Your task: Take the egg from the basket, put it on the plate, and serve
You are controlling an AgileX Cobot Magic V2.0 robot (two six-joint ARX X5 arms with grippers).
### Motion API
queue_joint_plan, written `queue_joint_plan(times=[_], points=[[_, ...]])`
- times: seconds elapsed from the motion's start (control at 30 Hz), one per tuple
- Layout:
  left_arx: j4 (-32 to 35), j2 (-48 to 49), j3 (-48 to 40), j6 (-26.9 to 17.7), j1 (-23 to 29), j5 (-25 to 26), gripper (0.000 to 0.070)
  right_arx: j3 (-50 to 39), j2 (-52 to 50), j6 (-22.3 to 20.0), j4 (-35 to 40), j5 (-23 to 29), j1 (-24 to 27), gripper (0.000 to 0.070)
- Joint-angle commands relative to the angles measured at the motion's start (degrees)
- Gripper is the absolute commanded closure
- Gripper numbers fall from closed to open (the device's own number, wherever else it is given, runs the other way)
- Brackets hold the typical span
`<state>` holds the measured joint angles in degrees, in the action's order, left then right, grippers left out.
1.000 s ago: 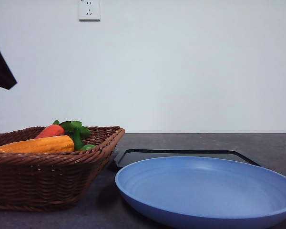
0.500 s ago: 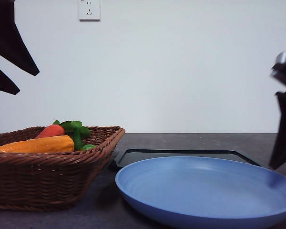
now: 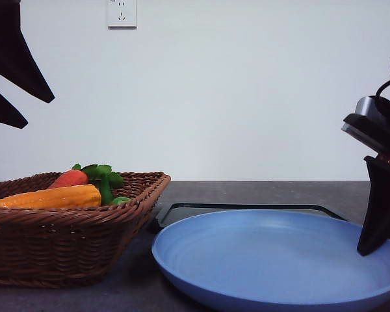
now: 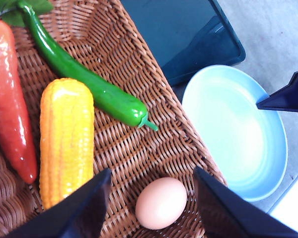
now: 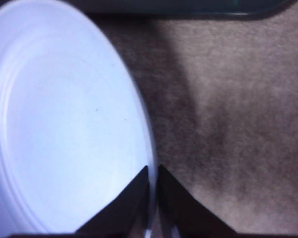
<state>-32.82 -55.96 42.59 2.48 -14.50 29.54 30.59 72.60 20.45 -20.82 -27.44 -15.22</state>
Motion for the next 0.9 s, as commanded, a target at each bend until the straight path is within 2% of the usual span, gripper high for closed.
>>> queue_joint_plan(times=[0.0,0.1,0.23,0.43,0.63,0.87], points=[[0.9,-0.6,1.0,-0.3,-0.3,0.0,0.0338,0.2,-1.0,0.2,-0.1,-0.2,0.2,0.07],[1.0,-0.6,1.1,-0.3,-1.3,0.0,0.028,0.2,-4.3,0.1,-2.2,0.0,1.3,0.07],[0.4,-0.8,1.6,-1.4,-3.1,-0.5,0.0271,0.2,-9.0,-0.9,-7.0,0.5,4.0,0.07],[-4.1,-4.6,4.9,-8.9,-8.7,-5.0,0.0272,0.2,-15.6,-3.2,-12.1,0.5,8.7,0.07],[-9.0,-12.6,9.5,-16.2,-15.3,-9.3,0.0273,0.2,-20.6,-3.9,-14.1,0.4,11.9,0.07],[-11.9,-22.8,13.5,-20.0,-19.6,-15.3,0.0274,0.2,-23.8,-4.8,-15.4,0.4,13.6,0.07]])
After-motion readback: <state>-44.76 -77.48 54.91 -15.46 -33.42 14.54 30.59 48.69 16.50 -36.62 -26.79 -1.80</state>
